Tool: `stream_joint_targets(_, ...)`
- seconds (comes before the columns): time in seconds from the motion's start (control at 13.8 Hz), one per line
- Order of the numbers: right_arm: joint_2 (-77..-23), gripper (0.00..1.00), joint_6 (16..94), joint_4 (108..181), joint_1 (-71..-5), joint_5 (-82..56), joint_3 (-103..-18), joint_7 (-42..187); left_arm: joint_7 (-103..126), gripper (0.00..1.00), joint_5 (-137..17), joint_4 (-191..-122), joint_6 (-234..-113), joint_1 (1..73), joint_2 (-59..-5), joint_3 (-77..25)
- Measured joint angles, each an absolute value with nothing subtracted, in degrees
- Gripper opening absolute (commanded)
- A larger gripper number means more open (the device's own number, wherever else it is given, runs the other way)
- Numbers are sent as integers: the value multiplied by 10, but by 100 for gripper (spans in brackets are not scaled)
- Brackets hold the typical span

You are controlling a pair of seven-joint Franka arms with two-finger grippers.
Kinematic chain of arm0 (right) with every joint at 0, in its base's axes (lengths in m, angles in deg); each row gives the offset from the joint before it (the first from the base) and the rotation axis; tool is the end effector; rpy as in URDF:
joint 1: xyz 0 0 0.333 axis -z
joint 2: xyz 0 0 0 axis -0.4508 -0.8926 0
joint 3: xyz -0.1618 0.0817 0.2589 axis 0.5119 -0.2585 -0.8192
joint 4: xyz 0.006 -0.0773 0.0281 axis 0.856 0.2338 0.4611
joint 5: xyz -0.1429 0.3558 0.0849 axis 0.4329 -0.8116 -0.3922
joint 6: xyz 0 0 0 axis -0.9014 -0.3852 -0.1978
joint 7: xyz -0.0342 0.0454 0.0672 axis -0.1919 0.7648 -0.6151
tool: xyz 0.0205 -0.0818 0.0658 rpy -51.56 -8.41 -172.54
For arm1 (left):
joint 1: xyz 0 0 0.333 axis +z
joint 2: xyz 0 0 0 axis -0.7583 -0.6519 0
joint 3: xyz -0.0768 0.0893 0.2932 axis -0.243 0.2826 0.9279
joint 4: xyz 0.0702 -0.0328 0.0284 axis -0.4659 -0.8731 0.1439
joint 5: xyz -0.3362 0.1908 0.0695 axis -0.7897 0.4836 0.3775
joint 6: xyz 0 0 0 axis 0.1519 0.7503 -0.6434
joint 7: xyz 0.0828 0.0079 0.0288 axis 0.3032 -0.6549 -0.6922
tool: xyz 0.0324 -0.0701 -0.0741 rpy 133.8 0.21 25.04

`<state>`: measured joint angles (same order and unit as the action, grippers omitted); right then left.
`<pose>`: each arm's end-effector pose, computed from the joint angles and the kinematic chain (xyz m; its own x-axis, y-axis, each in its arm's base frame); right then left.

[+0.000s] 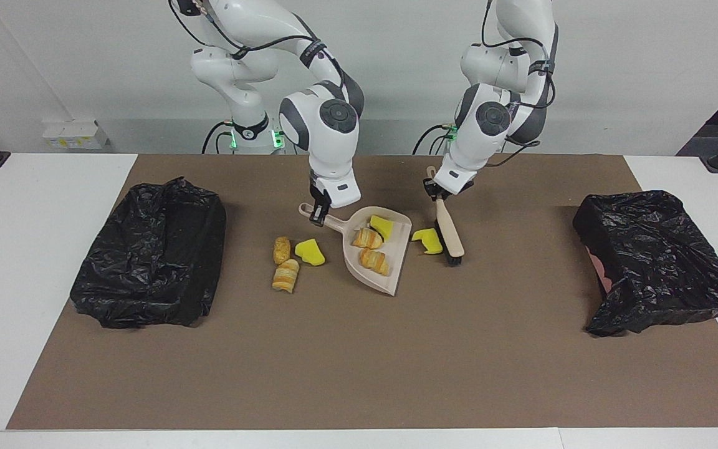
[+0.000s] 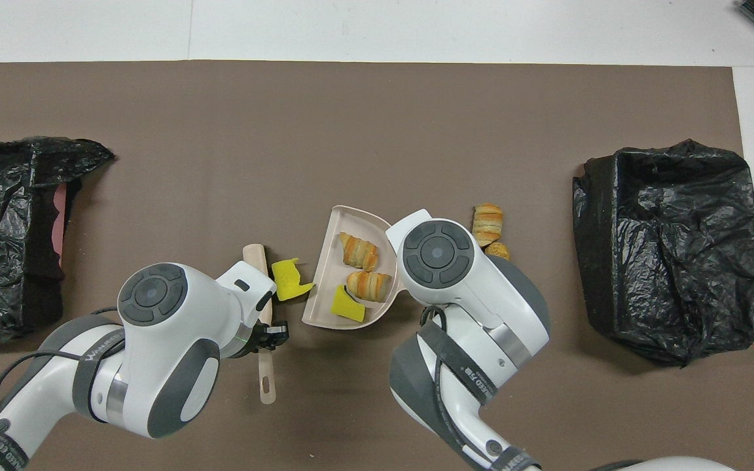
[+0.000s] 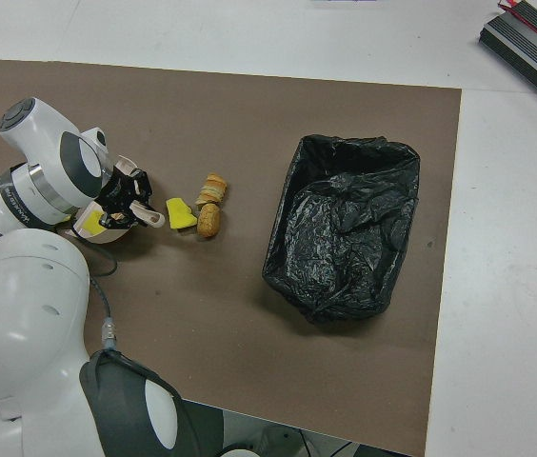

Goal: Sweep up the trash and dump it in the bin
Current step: 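Sweep the remaining pieces with the left gripper into the held dustpan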

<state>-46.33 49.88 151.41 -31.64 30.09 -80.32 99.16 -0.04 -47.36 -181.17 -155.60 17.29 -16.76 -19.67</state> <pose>0.5083 0.2855 0.3881 0.3135 0.9341 -0.1709 0.9481 -0.3179 0.0021 0.4124 -0.2401 0.3609 0.9730 0.0810 -0.2161 0.1004 -0.9917 0.0804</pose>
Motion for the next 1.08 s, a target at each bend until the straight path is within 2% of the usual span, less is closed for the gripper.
stream_joint_targets(0.72,-460,0,501,1532,-319,301,-806,993,-112,0,-493,-1717,-1556,92,-194,-224)
stream_joint_targets(1.08,-459,0,501,1532,-319,301,-806,993,-125,0,-517,-1701,-1550,90,-182,-249)
